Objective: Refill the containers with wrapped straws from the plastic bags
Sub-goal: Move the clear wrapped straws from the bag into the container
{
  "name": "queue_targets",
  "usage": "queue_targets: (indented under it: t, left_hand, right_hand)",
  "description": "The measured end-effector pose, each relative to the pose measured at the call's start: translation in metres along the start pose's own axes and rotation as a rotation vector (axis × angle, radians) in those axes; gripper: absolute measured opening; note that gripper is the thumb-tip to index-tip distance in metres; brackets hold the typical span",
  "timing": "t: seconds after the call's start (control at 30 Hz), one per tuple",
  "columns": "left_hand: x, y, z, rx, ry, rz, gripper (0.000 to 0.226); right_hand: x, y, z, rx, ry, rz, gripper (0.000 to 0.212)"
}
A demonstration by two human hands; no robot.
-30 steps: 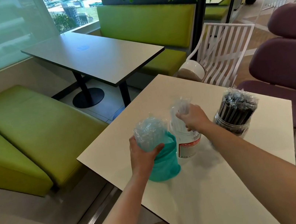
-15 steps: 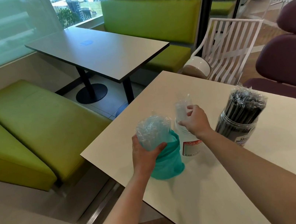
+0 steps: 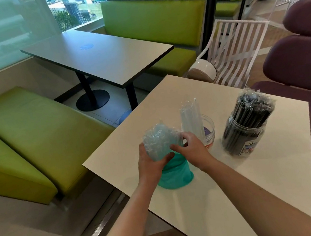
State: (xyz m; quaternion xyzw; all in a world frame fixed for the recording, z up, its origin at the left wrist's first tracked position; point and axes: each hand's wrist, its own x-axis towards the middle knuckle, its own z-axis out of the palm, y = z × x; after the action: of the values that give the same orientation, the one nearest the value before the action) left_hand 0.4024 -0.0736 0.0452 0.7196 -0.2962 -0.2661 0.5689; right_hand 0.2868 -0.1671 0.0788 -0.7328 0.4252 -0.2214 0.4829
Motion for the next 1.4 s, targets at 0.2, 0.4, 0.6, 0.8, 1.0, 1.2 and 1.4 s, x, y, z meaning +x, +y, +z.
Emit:
queue_targets:
  t: [0.2, 0.4, 0.6, 0.8, 1.0, 1.2, 1.4]
  left_hand:
    - [0.002, -0.004, 0.000, -0.021, 0.020, -0.015, 0.077]
    - [0.003, -0.003, 0.004, -0.005, 0.042, -0.002, 0.077]
    - [0.005, -0.003, 0.008, 0.030, 0.042, 0.000, 0.083]
    - [0.009, -0.003, 0.010, 0.040, 0.035, 0.000, 0.086]
    - [0.013, -0.001, 0.014, 0.046, 0.037, 0.011, 0.087]
    - [0.017, -0.003, 0.014, 0.048, 0.045, 0.009, 0.081]
    - [0.018, -0.005, 0.015, 0.064, 0.050, 0.004, 0.085]
  right_hand:
    - [-0.005, 0.008, 0.006, 0.055, -0.020, 0.041, 0.040]
    - [-0.012, 0.000, 0.002, 0.143, 0.023, 0.001, 0.033]
    - [-0.014, -0.006, -0.004, 0.126, -0.015, 0.021, 0.031]
    - [-0.010, -0.029, -0.022, 0.120, 0.024, -0.047, 0.026]
    - [0.002, -0.072, -0.062, 0.145, 0.126, -0.148, 0.020]
    - [0.015, -0.102, -0.097, 0.200, 0.245, -0.224, 0.018]
    - [0.023, -0.108, -0.113, 0.179, 0.413, -0.261, 0.021]
